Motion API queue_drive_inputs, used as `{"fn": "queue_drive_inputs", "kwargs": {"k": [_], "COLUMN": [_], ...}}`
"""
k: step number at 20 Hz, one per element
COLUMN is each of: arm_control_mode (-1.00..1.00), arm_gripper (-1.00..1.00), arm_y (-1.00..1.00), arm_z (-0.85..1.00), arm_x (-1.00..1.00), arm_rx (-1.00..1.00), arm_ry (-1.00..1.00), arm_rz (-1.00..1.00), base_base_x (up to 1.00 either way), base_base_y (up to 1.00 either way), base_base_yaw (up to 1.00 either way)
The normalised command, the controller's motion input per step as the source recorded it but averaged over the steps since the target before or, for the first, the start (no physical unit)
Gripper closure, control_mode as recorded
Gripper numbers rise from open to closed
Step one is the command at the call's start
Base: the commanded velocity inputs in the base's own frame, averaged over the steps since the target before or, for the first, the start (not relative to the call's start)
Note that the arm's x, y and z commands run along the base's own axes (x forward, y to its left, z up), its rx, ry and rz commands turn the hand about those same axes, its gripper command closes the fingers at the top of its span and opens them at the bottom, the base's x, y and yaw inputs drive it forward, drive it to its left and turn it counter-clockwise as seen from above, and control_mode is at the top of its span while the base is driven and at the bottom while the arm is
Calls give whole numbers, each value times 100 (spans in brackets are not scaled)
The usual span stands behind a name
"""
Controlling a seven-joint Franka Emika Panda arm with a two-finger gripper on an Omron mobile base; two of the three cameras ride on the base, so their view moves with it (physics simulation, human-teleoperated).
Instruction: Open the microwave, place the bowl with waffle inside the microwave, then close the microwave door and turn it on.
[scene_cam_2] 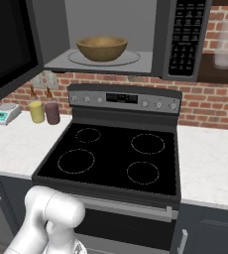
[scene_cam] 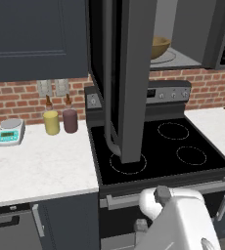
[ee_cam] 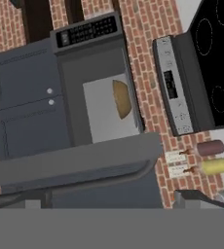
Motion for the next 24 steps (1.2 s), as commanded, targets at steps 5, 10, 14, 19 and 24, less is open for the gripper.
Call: {"fn": "queue_drive_inputs", "kwargs": {"k": [5,10,14,19,24], "arm_control_mode": [-100,-100,-100,-100,-100], "arm_gripper": [-100,-100,-100,-100,-100], "arm_y": [36,52,49,22,14], "arm_z": [-88,-42,-17,-30,-54], "arm_x": [46,60,84,96,100], "arm_rx": [16,1,0,0,0], "arm_ry": [-10,-5,0,1,0], "arm_rz": [0,0,0,0,0], "base_base_x": [0,0,0,0,0], "base_base_y": [0,0,0,0,0], "base_base_yaw": [0,0,0,0,0]}}
